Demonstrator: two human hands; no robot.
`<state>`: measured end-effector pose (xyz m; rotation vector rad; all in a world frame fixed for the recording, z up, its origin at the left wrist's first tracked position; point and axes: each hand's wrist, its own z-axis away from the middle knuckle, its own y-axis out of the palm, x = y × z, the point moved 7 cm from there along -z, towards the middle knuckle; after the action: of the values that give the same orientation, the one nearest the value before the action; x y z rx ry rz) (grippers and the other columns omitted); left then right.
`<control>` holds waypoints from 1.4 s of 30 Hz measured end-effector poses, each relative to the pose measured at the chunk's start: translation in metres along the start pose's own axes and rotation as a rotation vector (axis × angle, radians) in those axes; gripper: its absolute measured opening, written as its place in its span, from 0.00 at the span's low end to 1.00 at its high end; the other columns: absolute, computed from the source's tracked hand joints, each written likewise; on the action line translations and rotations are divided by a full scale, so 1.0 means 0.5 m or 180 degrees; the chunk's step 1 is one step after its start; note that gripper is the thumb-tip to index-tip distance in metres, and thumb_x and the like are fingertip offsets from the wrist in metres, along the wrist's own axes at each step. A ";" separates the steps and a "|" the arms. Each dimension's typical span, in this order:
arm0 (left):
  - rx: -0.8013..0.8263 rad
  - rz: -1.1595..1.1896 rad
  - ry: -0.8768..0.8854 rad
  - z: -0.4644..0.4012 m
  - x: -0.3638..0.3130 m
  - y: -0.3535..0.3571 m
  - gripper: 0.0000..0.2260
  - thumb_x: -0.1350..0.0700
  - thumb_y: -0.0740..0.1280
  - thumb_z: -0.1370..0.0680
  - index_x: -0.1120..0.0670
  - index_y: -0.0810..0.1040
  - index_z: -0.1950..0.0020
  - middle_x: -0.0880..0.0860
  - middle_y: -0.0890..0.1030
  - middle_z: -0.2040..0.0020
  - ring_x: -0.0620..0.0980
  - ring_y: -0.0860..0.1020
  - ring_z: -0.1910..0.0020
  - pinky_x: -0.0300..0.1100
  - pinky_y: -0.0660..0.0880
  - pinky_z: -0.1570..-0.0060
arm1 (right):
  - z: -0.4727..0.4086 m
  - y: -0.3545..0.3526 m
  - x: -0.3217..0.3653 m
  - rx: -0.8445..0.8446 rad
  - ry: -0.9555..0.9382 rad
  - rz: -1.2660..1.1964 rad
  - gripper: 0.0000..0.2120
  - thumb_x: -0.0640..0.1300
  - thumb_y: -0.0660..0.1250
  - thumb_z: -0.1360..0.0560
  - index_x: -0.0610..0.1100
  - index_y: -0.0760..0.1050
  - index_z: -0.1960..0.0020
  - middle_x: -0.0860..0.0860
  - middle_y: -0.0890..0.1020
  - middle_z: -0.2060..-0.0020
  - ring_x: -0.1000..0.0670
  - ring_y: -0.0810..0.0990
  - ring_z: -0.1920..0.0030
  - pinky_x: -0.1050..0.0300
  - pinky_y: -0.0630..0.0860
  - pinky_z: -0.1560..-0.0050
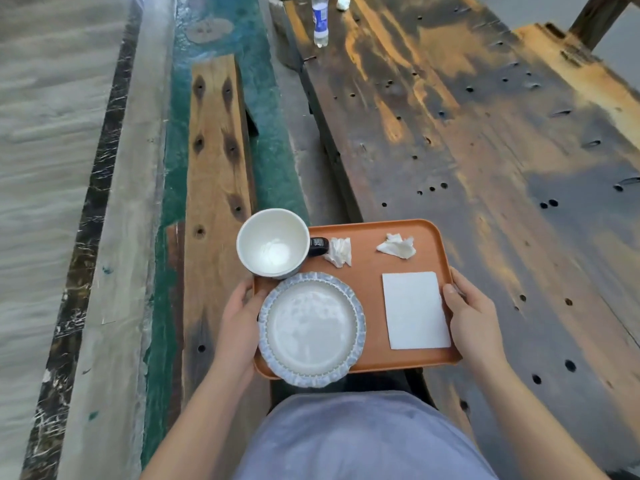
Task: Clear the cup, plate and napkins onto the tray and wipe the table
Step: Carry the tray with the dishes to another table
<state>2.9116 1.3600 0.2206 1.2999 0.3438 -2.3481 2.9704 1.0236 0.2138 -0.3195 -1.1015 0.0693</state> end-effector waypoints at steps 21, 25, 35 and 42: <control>0.1086 -0.0777 -0.0068 -0.568 -0.333 0.309 0.10 0.55 0.68 0.18 0.46 0.80 0.38 0.46 0.87 0.52 0.51 0.86 0.53 0.53 0.83 0.52 | -0.362 0.104 0.201 -0.1384 0.0302 -0.0365 0.18 0.42 0.57 0.16 0.56 0.76 0.32 0.60 0.83 0.41 0.55 0.79 0.38 0.57 0.72 0.42; 0.1574 -0.1134 -0.0053 -0.646 -0.408 0.383 0.08 0.53 0.68 0.18 0.42 0.79 0.41 0.44 0.87 0.55 0.46 0.86 0.58 0.46 0.81 0.60 | -0.372 0.136 0.220 -0.1819 0.0516 -0.0551 0.18 0.44 0.57 0.16 0.58 0.75 0.31 0.61 0.82 0.39 0.55 0.77 0.37 0.54 0.71 0.39; 0.2301 -0.1724 -0.0064 -0.717 -0.441 0.590 0.06 0.54 0.68 0.18 0.48 0.82 0.43 0.48 0.87 0.54 0.50 0.86 0.57 0.48 0.82 0.59 | -0.370 0.124 0.210 -0.2661 0.0860 -0.1113 0.17 0.44 0.56 0.15 0.57 0.75 0.31 0.62 0.81 0.43 0.64 0.77 0.45 0.67 0.68 0.52; 0.2718 -0.1777 -0.0018 -0.669 -0.440 0.749 0.08 0.49 0.68 0.18 0.47 0.81 0.41 0.48 0.88 0.52 0.49 0.87 0.56 0.49 0.82 0.57 | -0.377 0.019 0.200 -0.3049 0.0977 -0.1361 0.18 0.43 0.57 0.16 0.52 0.74 0.28 0.58 0.79 0.38 0.53 0.75 0.36 0.57 0.68 0.43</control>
<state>3.4429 1.2253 0.2276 1.7114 -0.4195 -3.1438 3.1836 1.0124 0.2199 -0.9031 -0.8104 -0.8847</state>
